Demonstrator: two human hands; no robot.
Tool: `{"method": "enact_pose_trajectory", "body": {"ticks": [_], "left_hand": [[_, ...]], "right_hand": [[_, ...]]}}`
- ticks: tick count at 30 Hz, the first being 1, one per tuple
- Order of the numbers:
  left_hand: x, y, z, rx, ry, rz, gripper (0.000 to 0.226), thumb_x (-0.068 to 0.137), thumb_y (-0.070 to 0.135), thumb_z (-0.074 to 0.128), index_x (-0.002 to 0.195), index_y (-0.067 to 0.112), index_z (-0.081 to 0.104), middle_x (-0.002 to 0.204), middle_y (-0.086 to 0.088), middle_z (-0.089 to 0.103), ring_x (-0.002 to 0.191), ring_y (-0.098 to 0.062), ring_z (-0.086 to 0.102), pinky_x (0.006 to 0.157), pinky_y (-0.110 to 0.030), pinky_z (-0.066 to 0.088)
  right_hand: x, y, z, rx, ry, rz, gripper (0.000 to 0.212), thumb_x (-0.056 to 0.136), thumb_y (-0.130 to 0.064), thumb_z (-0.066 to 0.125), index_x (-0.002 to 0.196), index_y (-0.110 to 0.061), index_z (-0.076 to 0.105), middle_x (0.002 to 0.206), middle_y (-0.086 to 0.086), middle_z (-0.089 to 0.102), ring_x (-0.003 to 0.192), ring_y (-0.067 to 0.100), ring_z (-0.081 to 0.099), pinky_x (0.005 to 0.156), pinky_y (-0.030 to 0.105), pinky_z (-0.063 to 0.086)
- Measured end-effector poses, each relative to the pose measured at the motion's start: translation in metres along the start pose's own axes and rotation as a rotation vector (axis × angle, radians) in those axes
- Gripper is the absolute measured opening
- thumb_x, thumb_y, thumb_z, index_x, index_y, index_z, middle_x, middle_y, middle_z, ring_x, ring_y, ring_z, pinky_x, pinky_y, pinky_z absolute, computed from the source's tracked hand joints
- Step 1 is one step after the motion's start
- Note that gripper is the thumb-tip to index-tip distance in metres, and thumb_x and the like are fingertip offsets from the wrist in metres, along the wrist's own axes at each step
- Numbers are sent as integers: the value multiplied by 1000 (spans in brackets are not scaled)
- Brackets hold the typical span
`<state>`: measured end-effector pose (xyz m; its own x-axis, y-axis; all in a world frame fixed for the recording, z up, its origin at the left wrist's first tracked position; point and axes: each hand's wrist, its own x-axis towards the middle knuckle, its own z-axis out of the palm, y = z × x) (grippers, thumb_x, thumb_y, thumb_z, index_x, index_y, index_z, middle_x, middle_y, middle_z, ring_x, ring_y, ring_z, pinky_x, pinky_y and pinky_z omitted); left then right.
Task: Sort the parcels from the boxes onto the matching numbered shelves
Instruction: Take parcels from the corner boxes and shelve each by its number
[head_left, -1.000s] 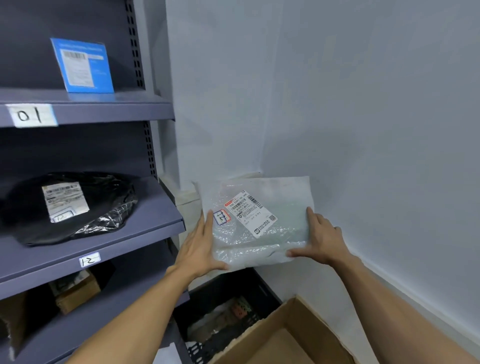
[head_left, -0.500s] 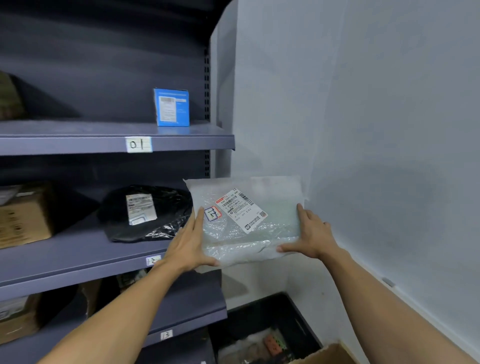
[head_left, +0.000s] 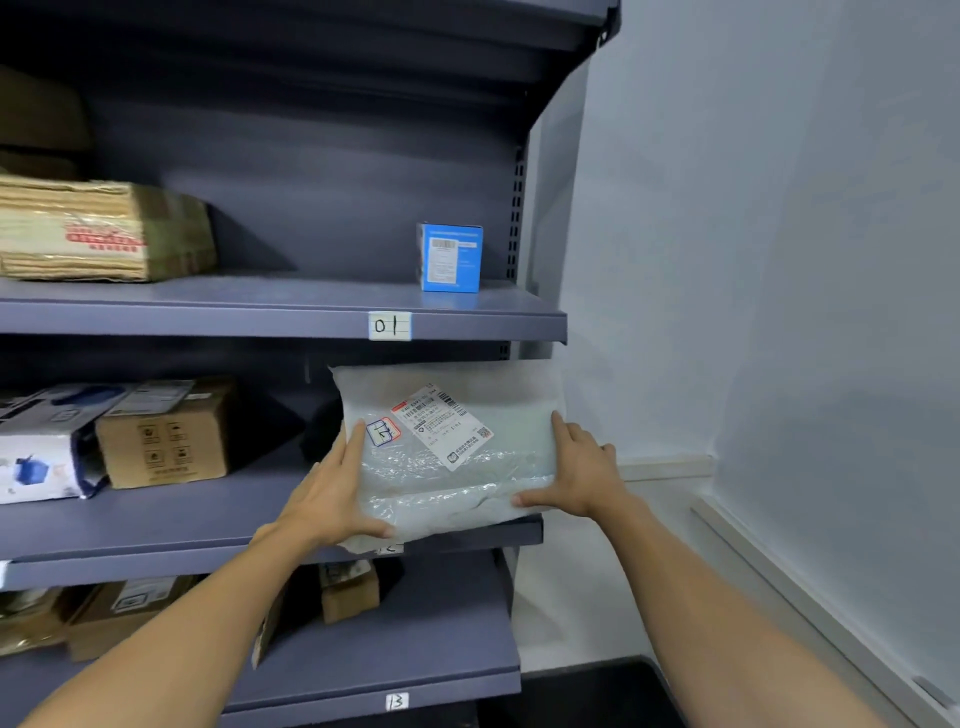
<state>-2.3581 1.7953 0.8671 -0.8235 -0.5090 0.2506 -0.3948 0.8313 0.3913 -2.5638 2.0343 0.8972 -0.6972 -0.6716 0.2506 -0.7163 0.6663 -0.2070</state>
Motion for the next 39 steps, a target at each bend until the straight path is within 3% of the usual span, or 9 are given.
{"method": "enact_pose_trajectory", "body": {"ticks": [4,9,13,20,23,26,30,34,39], "left_hand": [[0,-23,-14,26,9,-37,151,56,53,92,156,23,-17,166,7,-5,149,-24,21,116,-46,32],[12,-46,-26,51,-2,-74,153,48,56,92,154,30,-14,163,4,5,137,-28,38,103,-46,45],[26,-60,-32,97,-2,-89,156,47,56,94,154,30,-16,164,5,7,140,-28,37,107,-49,42],[61,-75,-31,179,-74,-144,163,52,62,90,149,22,-34,163,-3,-26,153,-27,13,120,-44,26],[76,-85,-27,174,-84,-169,150,62,59,87,153,26,-27,160,-6,-34,153,-29,10,122,-47,21],[87,-93,-18,253,-124,-59,130,73,64,74,156,27,-20,157,-2,-36,154,-29,-4,123,-48,16],[93,-89,0,297,-294,-12,164,31,111,28,155,14,-21,156,4,-31,149,-22,-25,124,-48,0],[103,-90,23,317,-301,-42,160,28,110,5,153,15,-25,161,-2,-30,149,-20,-25,124,-49,-3],[107,-94,32,343,-323,-41,153,35,109,3,153,15,-26,161,-2,-31,149,-18,-26,122,-51,-4]], "right_hand": [[20,-24,8,-7,-8,-56,134,64,-73,77,158,-12,3,152,5,35,137,25,36,107,48,31],[44,-44,18,-18,-28,-80,136,63,-76,75,159,-12,2,154,5,34,139,25,35,110,49,31],[61,-53,29,-10,-52,-76,138,63,-79,73,159,-13,-1,157,5,30,144,24,30,116,53,26],[89,-57,44,-28,-88,-46,133,63,-82,70,158,-14,5,154,12,31,142,31,32,115,54,29],[98,-56,51,-23,-121,-50,117,73,-79,64,159,-25,5,164,15,9,149,35,21,117,56,23],[104,-59,64,7,-162,-135,99,85,-73,56,159,-30,8,167,7,-10,153,36,2,121,52,14],[110,-60,84,55,-259,-135,108,81,-83,47,160,-25,1,167,7,-16,152,35,-17,123,52,5],[120,-54,95,18,-288,-150,124,63,-99,25,160,-28,-7,166,6,-21,151,34,-22,123,55,1],[129,-50,105,-27,-279,-172,107,79,-88,37,160,-30,-4,167,4,-17,151,35,-19,123,57,1]]}}
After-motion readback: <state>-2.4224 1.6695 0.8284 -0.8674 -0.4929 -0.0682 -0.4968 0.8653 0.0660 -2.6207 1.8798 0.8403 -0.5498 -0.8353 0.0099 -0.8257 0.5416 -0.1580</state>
